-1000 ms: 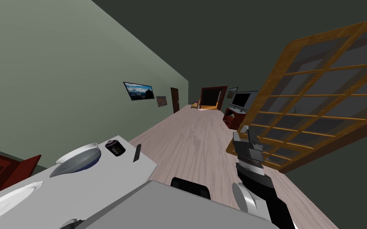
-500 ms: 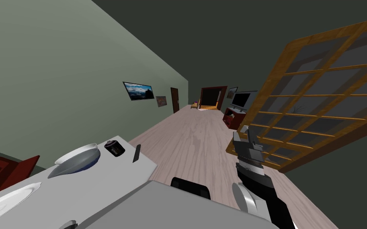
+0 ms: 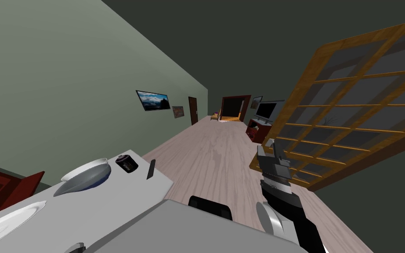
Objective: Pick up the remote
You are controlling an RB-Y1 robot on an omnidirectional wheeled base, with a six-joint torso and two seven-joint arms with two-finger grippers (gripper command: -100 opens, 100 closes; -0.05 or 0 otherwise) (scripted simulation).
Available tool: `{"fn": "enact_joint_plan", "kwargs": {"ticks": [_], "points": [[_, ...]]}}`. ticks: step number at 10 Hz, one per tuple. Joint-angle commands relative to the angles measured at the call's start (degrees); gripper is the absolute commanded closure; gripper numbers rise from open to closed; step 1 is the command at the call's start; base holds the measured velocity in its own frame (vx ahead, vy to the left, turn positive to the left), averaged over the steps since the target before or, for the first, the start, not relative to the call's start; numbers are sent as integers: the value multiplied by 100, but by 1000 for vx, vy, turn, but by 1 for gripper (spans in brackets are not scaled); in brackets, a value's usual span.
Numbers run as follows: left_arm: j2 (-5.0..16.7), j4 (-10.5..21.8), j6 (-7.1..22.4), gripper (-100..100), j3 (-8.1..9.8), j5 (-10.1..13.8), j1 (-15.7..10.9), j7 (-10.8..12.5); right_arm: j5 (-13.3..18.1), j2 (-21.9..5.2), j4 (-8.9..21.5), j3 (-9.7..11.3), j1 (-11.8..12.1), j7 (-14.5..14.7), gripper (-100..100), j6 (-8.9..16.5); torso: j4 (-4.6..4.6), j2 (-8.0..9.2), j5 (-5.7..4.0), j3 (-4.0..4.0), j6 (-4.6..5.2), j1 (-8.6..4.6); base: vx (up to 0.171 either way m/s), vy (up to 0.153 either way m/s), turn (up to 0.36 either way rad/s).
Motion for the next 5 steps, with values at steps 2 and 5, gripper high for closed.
{"fn": "enact_joint_plan", "kwargs": {"ticks": [2, 5], "points": [[48, -191, -12, 100, 343, 117, 357, -3, 0, 0, 0, 0, 0, 0, 0, 0, 0, 1, -1, 0, 0, -1, -10, 0, 16], [66, -298, -5, 100, 521, 170, 540, -1, 0, 0, 0, 0, 0, 0, 0, 0, 0, 2, -2, 1, 1, -3, -6, 1, 14]]}}
